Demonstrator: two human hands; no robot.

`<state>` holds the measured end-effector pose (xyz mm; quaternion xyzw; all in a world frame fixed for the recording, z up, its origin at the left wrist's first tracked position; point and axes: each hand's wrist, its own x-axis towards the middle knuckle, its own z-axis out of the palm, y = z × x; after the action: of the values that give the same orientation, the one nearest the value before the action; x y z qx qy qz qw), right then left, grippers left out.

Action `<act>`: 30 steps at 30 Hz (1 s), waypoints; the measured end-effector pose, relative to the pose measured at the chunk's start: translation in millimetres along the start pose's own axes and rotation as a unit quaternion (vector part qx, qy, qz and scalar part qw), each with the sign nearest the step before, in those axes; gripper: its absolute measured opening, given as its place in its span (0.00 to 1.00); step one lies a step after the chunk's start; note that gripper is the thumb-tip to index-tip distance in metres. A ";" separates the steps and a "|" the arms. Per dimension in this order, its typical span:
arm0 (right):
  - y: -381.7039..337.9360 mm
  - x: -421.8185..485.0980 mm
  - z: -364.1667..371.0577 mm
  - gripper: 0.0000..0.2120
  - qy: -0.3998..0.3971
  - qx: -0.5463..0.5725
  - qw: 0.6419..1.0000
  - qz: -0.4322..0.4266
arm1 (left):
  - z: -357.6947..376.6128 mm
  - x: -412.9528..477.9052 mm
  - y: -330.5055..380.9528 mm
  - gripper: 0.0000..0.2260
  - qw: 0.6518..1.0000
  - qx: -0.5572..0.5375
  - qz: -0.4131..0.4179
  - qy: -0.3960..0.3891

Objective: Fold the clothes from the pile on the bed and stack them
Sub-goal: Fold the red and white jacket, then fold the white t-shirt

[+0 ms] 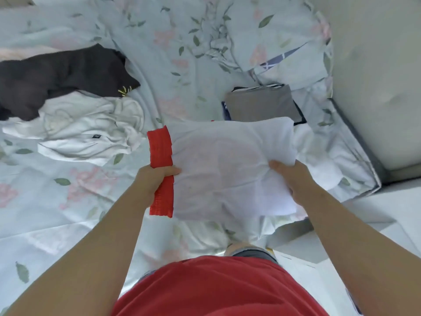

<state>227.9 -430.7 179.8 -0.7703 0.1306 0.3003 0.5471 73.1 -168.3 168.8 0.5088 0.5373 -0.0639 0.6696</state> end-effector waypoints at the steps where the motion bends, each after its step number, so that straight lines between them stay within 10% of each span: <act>1: -6.7 12.6 -19.5 0.08 0.002 -0.005 1.000 -0.003 | 22.5 1.8 3.7 0.12 1.000 -0.003 -0.001 -0.005; 10: -53.7 96.2 -156.8 0.15 0.096 -0.066 0.993 -0.024 | 193.6 15.5 28.5 0.10 0.998 -0.051 -0.012 -0.036; 13: -51.0 122.7 -172.5 0.27 0.170 -0.209 0.963 0.009 | 220.0 28.9 21.1 0.24 0.993 0.097 0.060 0.011; 16: -51.1 129.3 -157.8 0.34 0.149 -0.345 0.926 0.025 | 224.4 28.6 21.5 0.28 0.914 0.376 0.136 0.067; 22: -53.5 112.3 -92.2 0.28 0.024 -0.455 0.888 -0.054 | 210.2 15.2 25.0 0.19 0.796 0.547 0.242 0.088; 30: -58.8 68.2 21.1 0.22 -0.090 -0.553 0.808 -0.184 | 120.2 8.4 30.2 0.20 0.749 0.599 0.252 0.131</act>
<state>305.9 -381.0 178.9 -0.9215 -0.2520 0.2836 0.0831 174.3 -240.2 169.3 0.9259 0.3234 -0.1341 0.1422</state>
